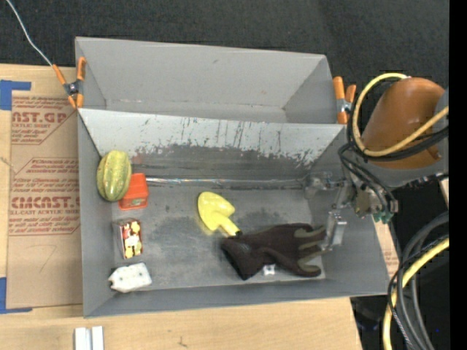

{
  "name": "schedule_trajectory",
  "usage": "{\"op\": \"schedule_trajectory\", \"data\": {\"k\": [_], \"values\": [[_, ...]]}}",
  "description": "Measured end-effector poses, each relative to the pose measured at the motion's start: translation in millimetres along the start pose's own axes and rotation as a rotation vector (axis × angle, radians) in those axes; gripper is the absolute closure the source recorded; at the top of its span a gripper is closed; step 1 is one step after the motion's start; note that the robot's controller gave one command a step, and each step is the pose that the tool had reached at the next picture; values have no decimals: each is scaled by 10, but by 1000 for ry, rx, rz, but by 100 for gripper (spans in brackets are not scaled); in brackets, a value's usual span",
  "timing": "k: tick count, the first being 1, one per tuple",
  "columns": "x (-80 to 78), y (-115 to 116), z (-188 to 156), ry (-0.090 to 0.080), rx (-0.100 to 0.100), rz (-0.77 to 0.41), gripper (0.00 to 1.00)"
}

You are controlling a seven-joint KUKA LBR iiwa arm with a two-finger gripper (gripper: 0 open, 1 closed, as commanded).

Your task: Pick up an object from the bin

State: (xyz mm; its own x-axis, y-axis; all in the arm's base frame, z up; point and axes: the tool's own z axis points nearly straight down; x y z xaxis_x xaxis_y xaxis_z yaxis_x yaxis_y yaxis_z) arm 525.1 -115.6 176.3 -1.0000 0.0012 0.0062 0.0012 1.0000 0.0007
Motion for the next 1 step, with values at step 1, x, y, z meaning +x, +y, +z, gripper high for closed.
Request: {"op": "schedule_trajectory", "data": {"k": [1], "values": [[-18,6,-44,-8,1,-2,0]]}}
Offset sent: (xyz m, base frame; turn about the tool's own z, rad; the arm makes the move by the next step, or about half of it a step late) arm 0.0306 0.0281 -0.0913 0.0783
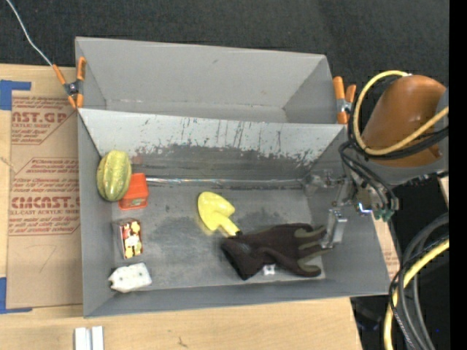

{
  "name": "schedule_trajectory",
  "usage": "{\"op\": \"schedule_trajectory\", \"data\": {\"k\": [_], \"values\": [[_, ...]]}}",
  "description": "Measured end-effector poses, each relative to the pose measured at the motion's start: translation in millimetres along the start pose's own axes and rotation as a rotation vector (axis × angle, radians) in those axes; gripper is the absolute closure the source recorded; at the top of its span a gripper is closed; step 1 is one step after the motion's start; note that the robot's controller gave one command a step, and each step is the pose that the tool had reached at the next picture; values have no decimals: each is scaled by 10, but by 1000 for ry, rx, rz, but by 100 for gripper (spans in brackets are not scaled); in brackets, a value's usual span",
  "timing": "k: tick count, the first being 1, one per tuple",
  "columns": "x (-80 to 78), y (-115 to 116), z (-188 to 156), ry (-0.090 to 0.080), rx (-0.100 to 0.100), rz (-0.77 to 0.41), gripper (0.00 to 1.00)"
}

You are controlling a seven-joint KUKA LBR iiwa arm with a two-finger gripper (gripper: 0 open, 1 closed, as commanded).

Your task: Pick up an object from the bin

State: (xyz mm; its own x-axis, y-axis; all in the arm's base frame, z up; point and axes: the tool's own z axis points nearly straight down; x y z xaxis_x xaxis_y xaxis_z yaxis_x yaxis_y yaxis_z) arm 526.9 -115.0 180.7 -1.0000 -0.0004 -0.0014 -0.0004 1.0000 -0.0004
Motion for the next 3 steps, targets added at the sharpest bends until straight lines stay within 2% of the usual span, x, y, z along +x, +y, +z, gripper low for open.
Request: {"op": "schedule_trajectory", "data": {"k": [1,2,3], "values": [[-269,247,818,0,-2,71,0],[-139,327,998,6,-2,164,0],[18,1259,993,1,-2,317,0]]}}
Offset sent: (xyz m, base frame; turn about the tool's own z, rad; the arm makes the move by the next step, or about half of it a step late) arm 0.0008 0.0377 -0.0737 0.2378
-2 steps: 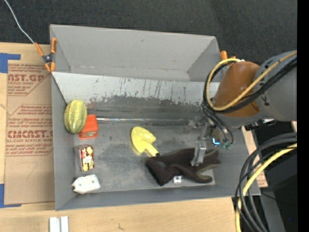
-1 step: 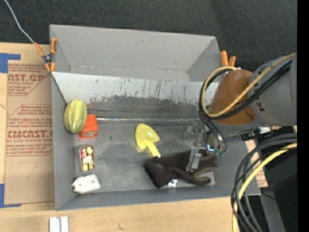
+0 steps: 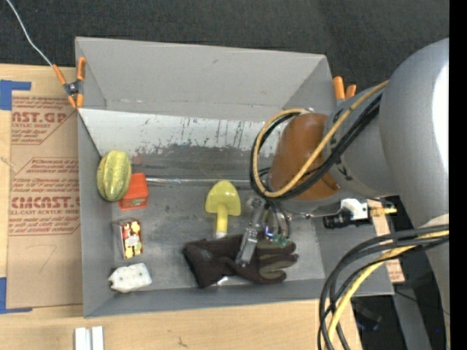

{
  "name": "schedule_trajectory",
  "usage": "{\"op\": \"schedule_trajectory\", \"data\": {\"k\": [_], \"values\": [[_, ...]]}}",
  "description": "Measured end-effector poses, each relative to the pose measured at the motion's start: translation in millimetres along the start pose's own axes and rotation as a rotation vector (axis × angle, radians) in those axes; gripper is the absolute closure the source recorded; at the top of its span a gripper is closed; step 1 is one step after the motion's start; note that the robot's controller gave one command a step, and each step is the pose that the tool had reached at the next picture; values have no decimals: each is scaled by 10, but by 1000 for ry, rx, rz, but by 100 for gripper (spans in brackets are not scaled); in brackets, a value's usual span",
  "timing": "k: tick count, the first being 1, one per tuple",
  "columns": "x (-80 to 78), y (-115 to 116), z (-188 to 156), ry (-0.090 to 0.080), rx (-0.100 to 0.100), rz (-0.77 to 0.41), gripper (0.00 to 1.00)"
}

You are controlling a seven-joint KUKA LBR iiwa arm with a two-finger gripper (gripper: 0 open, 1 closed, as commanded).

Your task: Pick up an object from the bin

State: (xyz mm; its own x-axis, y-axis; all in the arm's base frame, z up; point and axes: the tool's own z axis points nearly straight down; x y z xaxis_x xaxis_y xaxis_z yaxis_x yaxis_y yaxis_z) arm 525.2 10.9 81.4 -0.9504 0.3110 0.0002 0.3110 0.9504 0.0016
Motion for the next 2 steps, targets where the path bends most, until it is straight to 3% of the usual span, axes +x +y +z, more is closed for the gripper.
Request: {"op": "schedule_trajectory", "data": {"k": [1,2], "values": [[107,232,107,4,0,-346,100],[107,232,107,4,0,-346,100]]}}
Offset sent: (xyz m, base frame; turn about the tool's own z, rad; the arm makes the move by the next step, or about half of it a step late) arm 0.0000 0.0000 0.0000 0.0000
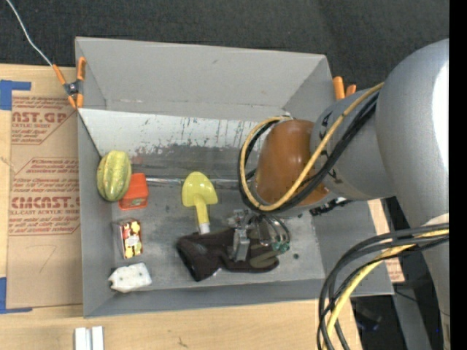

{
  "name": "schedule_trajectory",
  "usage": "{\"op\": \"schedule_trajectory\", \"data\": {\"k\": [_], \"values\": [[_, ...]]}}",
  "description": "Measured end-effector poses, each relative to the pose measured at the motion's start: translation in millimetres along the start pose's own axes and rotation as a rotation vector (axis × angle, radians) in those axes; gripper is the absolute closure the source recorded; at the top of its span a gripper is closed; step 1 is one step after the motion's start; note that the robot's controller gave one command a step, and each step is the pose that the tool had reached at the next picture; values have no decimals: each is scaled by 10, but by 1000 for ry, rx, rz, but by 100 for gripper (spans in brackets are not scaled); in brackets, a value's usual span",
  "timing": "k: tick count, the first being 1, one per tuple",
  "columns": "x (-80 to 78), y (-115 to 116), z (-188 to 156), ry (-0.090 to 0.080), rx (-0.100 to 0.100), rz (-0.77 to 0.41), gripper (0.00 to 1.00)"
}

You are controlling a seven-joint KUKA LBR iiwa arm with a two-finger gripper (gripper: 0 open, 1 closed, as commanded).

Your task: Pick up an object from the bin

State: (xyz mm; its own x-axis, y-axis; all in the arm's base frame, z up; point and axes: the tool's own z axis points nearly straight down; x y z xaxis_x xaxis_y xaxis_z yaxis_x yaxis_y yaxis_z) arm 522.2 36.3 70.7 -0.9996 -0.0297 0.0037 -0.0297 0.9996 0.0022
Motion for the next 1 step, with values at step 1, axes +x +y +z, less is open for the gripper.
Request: {"op": "schedule_trajectory", "data": {"k": [1], "values": [[20,-2,-45,3,0,-2,100]]}}
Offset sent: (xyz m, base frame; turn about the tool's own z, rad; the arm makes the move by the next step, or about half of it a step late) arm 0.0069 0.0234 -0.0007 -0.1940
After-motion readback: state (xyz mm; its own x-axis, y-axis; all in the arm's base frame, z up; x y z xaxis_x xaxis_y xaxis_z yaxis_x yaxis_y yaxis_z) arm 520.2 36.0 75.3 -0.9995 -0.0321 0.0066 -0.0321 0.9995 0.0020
